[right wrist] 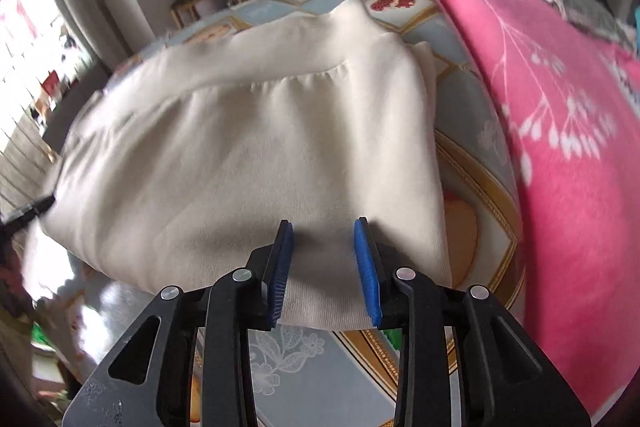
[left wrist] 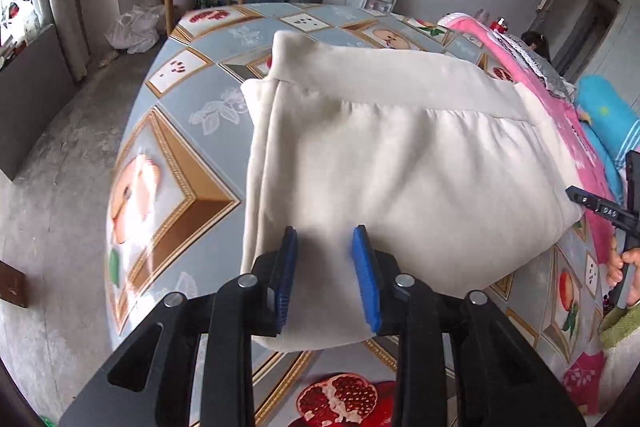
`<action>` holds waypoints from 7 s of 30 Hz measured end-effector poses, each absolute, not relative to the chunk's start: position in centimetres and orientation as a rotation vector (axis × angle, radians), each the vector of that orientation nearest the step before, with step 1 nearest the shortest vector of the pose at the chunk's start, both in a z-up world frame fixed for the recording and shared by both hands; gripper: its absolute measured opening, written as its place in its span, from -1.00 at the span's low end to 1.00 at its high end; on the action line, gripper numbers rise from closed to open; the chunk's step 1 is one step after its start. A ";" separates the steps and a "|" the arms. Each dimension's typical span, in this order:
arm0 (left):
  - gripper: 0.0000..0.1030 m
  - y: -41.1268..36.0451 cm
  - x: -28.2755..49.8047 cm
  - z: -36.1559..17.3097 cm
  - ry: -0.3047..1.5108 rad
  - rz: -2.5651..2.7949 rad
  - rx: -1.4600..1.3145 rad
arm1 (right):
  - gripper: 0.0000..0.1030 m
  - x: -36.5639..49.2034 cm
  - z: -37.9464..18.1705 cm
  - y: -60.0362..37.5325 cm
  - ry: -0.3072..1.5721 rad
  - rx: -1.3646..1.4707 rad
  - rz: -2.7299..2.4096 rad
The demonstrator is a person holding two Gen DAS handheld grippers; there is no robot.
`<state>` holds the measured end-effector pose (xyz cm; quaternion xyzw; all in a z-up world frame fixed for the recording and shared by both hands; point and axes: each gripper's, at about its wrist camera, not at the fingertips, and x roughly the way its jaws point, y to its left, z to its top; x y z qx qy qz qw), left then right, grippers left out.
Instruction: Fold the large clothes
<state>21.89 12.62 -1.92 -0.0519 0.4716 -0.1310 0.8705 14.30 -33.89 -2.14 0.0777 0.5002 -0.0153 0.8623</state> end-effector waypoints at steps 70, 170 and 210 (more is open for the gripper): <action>0.90 2.0 6.6 8.7 0.775 -0.070 0.102 | 0.86 -0.5 8.0 -14.3 0.725 0.026 -0.234; 0.90 1.3 9.5 4.9 0.991 -0.022 0.021 | 0.86 1.9 4.8 -15.9 0.871 0.038 -0.225; 0.90 1.3 9.6 5.0 0.988 -0.025 0.017 | 0.86 1.7 4.8 -16.1 0.878 0.030 -0.226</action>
